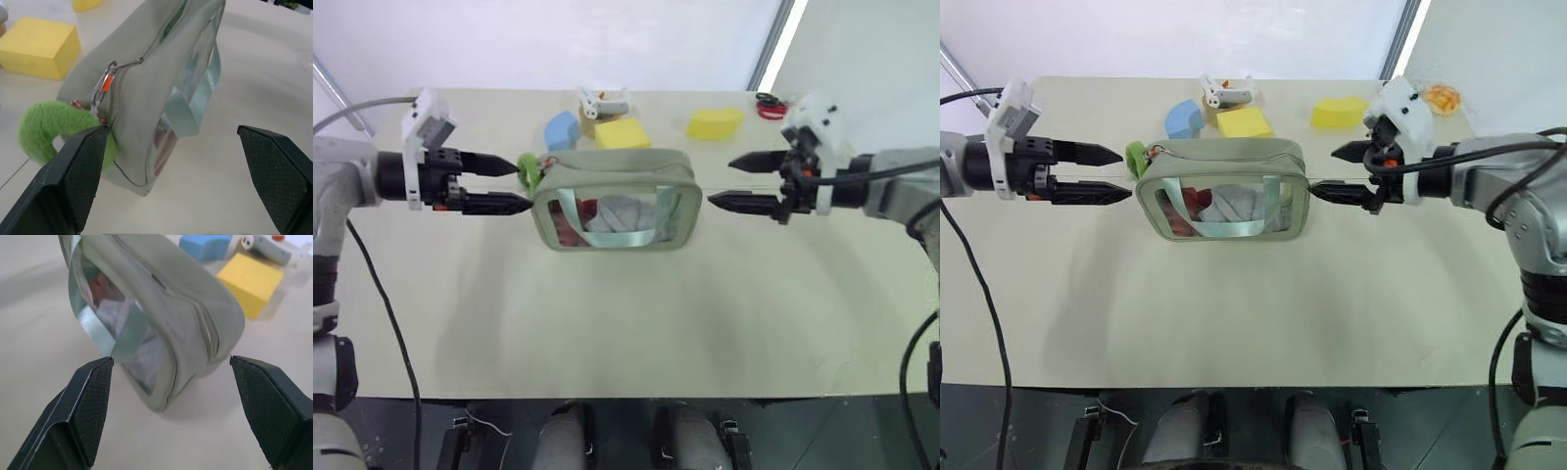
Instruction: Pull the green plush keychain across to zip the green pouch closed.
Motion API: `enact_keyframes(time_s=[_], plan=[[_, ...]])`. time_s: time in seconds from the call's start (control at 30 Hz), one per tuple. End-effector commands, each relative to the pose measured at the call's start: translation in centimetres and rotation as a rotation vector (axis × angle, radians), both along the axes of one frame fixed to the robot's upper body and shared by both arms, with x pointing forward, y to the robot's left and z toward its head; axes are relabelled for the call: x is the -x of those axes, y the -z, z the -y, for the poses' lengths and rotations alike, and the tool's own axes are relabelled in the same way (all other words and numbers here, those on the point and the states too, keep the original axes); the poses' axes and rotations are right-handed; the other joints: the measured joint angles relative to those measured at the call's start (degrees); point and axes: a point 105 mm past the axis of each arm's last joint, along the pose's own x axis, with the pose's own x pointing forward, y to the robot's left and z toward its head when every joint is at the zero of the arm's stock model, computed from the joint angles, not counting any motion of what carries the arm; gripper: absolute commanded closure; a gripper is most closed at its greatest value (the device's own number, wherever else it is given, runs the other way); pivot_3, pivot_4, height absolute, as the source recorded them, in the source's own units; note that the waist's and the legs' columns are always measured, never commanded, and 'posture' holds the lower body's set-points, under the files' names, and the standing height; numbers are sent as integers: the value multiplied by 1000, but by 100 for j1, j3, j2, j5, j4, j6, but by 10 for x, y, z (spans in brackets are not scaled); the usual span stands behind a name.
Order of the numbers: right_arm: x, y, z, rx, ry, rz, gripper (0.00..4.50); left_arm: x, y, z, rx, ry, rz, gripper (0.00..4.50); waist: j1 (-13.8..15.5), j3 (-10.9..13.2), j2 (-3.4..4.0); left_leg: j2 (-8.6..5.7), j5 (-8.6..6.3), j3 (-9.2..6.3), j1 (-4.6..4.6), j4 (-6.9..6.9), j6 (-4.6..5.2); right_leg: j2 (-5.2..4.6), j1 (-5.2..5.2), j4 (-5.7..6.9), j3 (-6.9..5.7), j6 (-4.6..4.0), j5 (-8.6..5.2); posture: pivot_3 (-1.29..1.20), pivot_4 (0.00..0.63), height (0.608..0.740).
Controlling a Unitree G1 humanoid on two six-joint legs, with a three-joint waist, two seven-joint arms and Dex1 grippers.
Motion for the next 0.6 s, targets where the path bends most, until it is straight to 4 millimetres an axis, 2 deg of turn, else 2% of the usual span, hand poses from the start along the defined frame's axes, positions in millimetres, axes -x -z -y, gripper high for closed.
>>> enact_keyframes(time_s=[0.03, 0.17, 0.3, 0.33, 0.4, 0.5, 0.6], plan=[[-9, -3, -7, 12, -31, 45, 554, -3, -11, -8, 0, -46, 69, 0, 0, 0, 0, 0, 0, 1, -1, 0, 0, 0, -1, 0, 0, 0, 0, 0, 150, 740], [-17, 6, -22, -1, -80, 25, 554, -5, -13, -15, 26, -93, 74, 0, 2, 0, 0, 0, 0, 2, -2, 0, 0, 0, -2, 8, 0, 0, 0, 0, 150, 740], [-25, 18, -34, -12, -96, 19, 554, -3, -3, -22, 35, -131, 55, 0, -8, 0, 0, 0, 1, 1, -2, 2, -1, 0, -3, 15, 0, 0, 0, 0, 150, 740], [-27, 19, -36, -19, -95, 18, 925, -3, 0, -24, 43, -151, 53, 0, -7, 0, 0, 0, 1, 2, -2, 1, -1, 0, -3, 15, 0, 0, 0, 0, 150, 740], [-27, 21, -38, -32, -102, 14, 1313, -4, 2, -29, 55, -183, 55, 0, -8, 0, 0, 1, 1, 2, -3, 3, -1, 0, -4, 16, 0, 0, 0, 0, 150, 740], [-21, 19, -41, -46, -123, 9, 2762, -9, 5, -42, 62, -252, 73, 0, 0, 0, 0, 2, 2, 2, -2, 3, -2, 0, -4, 17, 0, 0, 0, 0, 150, 740], [-14, 19, -42, -37, -144, -1, 4353, -21, 10, -43, 85, -286, 88, 0, 11, 0, 1, 2, 2, 2, -2, 3, -2, 0, -4, 17, 0, 0, 0, 0, 150, 740]])
